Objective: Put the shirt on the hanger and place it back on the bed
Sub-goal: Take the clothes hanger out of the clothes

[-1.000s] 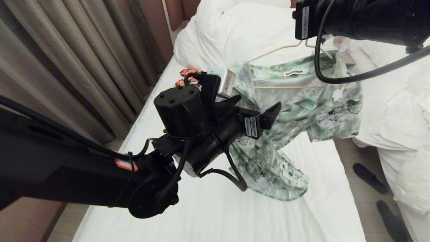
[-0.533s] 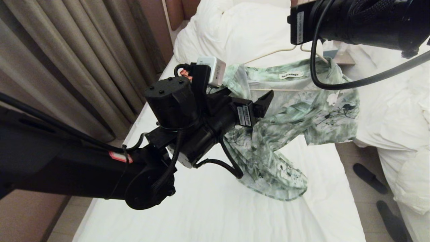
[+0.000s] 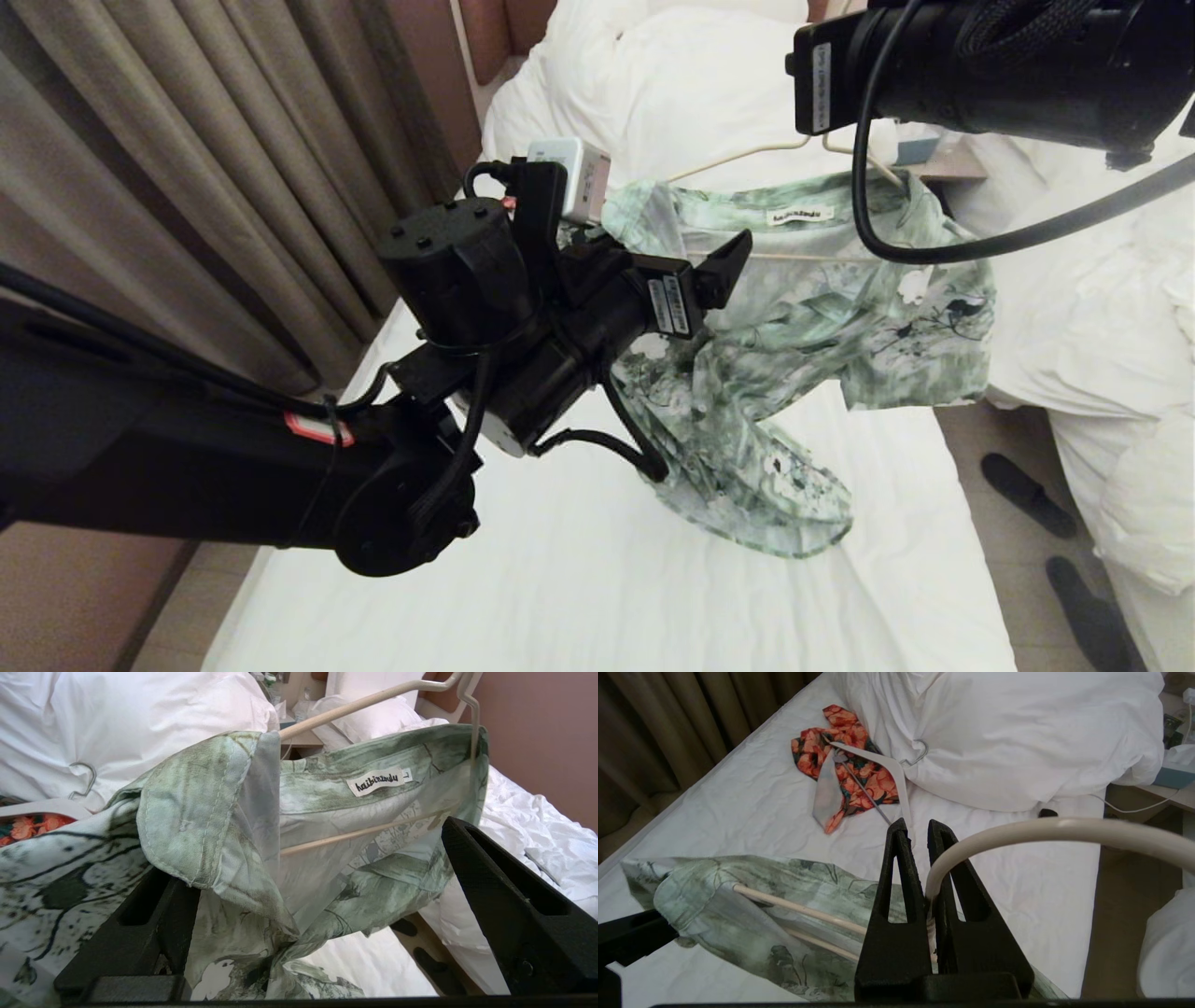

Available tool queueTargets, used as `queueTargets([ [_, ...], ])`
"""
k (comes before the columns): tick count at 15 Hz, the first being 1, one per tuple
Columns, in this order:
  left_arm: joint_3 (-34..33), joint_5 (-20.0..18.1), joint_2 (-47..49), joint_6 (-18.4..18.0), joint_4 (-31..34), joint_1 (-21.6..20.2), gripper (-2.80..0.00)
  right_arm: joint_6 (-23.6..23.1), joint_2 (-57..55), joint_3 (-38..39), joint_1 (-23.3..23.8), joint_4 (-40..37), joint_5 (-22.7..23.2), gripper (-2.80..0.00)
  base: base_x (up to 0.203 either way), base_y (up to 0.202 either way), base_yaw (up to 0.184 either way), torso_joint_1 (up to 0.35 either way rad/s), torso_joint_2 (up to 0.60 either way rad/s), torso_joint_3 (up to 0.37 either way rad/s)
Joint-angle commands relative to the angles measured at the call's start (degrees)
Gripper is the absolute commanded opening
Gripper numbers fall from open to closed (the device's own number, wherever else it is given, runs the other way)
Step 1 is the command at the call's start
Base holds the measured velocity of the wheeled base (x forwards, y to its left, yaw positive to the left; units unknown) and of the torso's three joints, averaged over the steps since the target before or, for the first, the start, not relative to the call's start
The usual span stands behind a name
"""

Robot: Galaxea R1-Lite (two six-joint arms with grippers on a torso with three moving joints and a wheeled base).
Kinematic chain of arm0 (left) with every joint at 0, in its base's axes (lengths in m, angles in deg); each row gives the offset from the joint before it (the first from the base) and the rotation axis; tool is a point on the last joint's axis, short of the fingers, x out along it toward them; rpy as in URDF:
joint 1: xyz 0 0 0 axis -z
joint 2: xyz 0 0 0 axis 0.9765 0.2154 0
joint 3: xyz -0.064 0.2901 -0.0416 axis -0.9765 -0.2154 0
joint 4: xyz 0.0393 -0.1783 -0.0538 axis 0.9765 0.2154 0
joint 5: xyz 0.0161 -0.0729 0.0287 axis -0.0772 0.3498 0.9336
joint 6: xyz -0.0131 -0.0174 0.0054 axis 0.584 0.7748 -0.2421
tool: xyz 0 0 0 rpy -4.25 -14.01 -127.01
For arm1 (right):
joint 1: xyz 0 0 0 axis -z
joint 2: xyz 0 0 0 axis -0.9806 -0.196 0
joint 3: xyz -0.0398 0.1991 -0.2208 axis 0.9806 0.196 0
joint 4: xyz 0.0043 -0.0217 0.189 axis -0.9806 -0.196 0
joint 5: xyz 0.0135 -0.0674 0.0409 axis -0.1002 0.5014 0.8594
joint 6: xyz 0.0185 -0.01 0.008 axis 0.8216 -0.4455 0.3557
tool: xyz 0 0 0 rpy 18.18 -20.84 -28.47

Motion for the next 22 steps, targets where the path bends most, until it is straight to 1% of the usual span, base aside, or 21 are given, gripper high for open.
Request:
queueTargets([
  [1,0.23,0.07,0.19,0.04,-0.34,-0.05,0.00,-0.12,0.11,0.05,-0.22,0.02,-0.15,-2.80,0.000,0.000,0.000,0.000,0.00,0.000],
  [3,0.23,0.16,0.26,-0.23,-0.43,-0.46,0.00,-0.07,0.11,0.05,-0.22,-0.07,-0.10,-2.80,0.000,0.000,0.000,0.000,0.00,0.000],
  [4,0.23,0.08,0.01,-0.23,-0.43,-0.46,-2.80,-0.16,0.11,0.14,-0.22,-0.07,-0.19,-2.80,0.000,0.000,0.000,0.000,0.00,0.000],
  [11,0.14,-0.01,0.10,-0.14,-0.43,-0.92,-2.80,-0.07,0.29,0.14,-0.21,-0.07,-0.19,-2.80,0.000,0.000,0.000,0.000,0.00,0.000],
  [15,0.23,-0.17,0.27,-0.14,-0.34,-2.19,-2.80,0.02,1.29,1.92,0.34,0.02,-0.11,-2.80,0.000,0.000,0.000,0.000,0.00,0.000],
  [18,1.33,-0.28,0.06,-0.14,-0.31,-4.45,-2.80,0.02,2.38,3.46,2.68,0.02,-0.10,-2.80,0.000,0.000,0.000,0.000,0.00,0.000],
  [22,4.63,-0.38,0.26,0.11,0.15,-11.32,-2.80,0.02,5.73,8.74,4.23,0.10,0.07,-2.80,0.000,0.000,0.000,0.000,0.00,0.000],
])
